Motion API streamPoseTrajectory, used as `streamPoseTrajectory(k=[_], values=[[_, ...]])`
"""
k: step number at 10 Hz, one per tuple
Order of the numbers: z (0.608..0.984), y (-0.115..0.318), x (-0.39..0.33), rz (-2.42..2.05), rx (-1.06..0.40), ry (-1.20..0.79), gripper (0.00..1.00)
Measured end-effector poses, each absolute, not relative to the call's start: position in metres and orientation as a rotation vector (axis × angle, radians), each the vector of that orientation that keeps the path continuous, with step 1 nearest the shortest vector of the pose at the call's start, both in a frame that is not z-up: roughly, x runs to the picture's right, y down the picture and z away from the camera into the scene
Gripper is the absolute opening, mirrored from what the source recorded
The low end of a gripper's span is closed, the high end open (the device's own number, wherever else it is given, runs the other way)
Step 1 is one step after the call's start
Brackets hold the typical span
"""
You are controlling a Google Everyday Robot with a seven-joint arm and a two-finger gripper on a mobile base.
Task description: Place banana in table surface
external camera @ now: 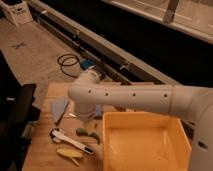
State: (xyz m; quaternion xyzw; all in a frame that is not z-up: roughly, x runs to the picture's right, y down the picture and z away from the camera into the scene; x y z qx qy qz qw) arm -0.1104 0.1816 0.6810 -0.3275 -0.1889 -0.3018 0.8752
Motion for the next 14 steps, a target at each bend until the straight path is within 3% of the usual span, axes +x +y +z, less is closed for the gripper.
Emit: streamPoseTrajectory(k=[7, 14], values=[[0.676, 0.201, -0.130, -0.633, -0.689, -0.427, 0.65], [0.692, 0.259, -0.163, -0.571, -0.780, -0.583, 0.65]])
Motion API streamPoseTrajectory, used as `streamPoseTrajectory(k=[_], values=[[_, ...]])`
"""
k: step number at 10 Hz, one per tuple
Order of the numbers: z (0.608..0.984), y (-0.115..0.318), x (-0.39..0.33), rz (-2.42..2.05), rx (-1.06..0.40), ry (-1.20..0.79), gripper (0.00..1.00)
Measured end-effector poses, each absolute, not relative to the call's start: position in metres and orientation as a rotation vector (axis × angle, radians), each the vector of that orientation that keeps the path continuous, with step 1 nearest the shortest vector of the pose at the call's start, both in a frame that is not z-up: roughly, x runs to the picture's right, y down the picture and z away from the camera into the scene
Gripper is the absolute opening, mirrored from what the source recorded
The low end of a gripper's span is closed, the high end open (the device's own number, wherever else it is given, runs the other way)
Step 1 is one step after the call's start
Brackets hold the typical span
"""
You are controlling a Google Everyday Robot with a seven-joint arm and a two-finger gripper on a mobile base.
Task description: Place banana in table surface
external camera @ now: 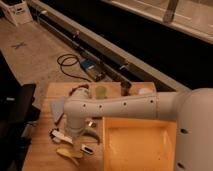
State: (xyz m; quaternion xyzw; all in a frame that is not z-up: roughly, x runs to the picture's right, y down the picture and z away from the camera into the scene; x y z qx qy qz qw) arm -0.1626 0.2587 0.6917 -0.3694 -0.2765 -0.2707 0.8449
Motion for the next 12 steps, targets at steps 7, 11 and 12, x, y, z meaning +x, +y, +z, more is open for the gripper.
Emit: streamPoseTrajectory(k=[7, 11, 12], values=[[0.720, 0.310, -0.180, -0.536, -0.856, -0.740, 0.65], [0.740, 0.323, -0.178, -0.508, -0.858, -0.765, 0.63], [0.741, 0.323, -0.179, -0.501, -0.843, -0.764, 0.53]])
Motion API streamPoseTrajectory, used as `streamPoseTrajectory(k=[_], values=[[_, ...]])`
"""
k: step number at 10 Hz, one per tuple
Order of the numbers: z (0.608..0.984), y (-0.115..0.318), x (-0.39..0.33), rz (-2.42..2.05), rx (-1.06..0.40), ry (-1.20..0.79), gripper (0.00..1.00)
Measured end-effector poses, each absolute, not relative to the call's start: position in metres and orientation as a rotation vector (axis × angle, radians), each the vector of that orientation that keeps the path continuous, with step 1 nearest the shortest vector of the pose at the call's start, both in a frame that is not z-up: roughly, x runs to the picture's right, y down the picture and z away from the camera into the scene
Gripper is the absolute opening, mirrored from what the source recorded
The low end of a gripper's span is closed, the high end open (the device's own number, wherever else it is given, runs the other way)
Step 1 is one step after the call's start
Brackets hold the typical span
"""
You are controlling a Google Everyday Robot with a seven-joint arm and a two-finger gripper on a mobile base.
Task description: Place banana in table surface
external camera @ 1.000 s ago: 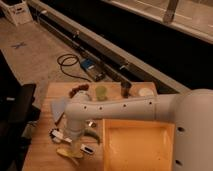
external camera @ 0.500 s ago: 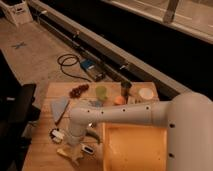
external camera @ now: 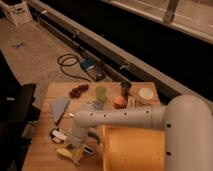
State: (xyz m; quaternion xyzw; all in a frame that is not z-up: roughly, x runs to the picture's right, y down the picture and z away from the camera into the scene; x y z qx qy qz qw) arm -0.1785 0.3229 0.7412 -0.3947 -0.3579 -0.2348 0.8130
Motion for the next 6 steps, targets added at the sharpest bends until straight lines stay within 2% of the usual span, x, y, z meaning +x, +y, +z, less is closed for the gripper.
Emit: streamPoseTrajectory(k=[2, 4, 6], values=[[0.732, 0.314, -0.182, -0.516, -0.800, -0.754, 0.34], [0.716, 0.297, -0.184, -0.529, -0.747, -0.748, 0.12], [0.706, 0.286, -0.187, -0.547, -0.706, -0.748, 0.00]])
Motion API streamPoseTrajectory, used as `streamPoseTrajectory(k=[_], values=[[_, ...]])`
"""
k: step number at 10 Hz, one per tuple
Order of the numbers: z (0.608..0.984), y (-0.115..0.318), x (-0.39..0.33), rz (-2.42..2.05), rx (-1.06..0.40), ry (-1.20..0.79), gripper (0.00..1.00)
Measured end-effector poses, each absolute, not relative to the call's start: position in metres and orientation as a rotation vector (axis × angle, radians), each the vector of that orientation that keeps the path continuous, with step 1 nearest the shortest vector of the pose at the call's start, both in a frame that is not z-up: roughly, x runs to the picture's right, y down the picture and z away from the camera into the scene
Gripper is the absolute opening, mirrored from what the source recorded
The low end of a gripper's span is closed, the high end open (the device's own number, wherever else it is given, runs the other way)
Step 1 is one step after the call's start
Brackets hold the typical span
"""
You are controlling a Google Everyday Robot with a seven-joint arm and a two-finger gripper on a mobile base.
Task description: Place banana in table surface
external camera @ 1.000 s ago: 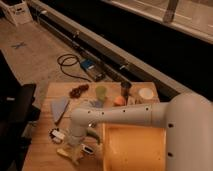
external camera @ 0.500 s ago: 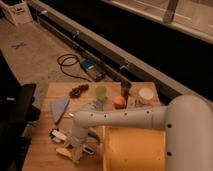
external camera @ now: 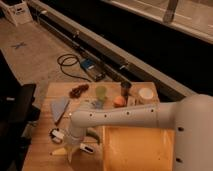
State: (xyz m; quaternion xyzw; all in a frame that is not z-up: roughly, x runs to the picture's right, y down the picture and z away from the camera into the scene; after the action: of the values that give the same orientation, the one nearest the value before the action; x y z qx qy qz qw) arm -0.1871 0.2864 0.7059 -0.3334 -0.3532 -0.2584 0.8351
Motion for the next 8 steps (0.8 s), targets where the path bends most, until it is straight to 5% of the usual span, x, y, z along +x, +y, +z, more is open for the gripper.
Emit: streamPoseTrajectory(k=[5, 8], values=[[0.670, 0.226, -0.188, -0.584, -0.571, -0.738, 0.00], [0.671, 0.233, -0.210, -0.628, -0.591, -0.777, 0.00]])
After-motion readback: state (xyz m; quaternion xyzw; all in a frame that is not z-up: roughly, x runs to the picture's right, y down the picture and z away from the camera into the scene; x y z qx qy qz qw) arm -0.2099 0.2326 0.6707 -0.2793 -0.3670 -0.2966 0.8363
